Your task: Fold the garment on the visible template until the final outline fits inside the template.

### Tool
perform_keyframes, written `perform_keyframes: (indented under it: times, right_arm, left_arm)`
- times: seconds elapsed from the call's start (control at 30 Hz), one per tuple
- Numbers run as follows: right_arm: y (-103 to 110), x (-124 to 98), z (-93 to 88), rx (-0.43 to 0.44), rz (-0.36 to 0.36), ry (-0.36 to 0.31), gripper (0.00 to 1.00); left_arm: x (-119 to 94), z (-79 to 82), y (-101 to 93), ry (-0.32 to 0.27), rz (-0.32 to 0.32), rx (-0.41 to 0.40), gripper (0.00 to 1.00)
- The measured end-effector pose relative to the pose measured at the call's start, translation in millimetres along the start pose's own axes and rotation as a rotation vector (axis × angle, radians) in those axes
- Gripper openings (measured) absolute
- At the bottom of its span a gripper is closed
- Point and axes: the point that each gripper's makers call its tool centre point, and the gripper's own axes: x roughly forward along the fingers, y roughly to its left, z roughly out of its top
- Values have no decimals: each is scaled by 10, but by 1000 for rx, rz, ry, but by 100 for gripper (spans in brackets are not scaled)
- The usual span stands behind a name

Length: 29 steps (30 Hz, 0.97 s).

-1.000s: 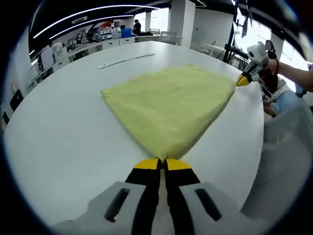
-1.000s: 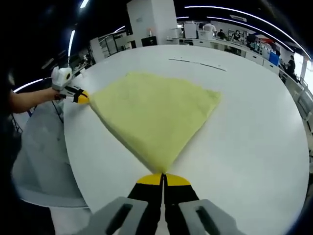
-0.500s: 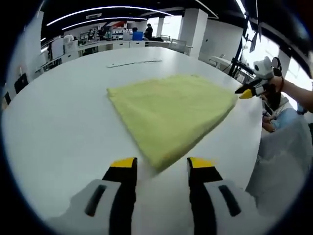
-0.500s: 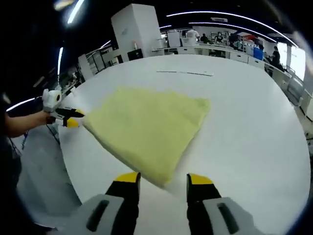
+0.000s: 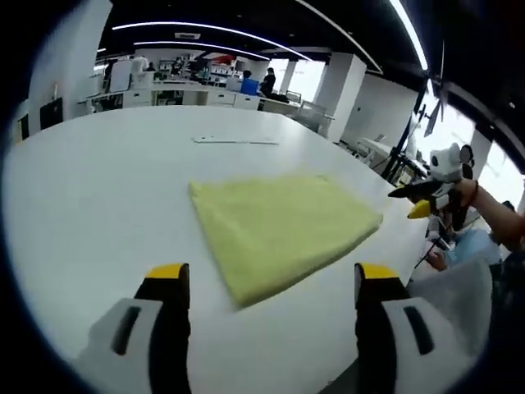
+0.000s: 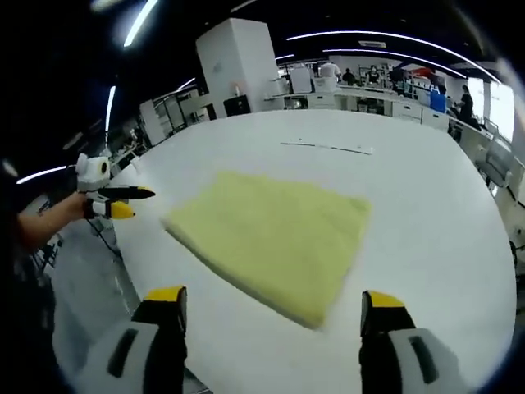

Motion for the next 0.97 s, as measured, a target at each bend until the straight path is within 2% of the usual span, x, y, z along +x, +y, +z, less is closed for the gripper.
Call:
perform_keyframes:
  times: [0.03,0.23,0.43,0.53,0.7,0.97]
  right_arm:
    - [27,-27,5,-3,-5,-1,99]
    - [113,-150,29,-21,-12,-18,99]
    - [130,-223,6,-37,-40,-23,99]
    - [118,-246,-27,-37,-56,-16,99]
    - [110,-277,-65,-39,-74,-5,97]
    - [97,-320,-38,-46,-102,-15,91]
  left_arm:
    - [-31,22,-1,-10,7,-7,87]
    - [-172,83,-76,-37,18,-8,99]
    - [-306,105,-91,-47,42,2,99]
    - [-335,72,-79,-39,54,4,99]
    - [-377,-70,-51,15,82,8,99]
    - [-410,-133,-59,20,91,-16,98]
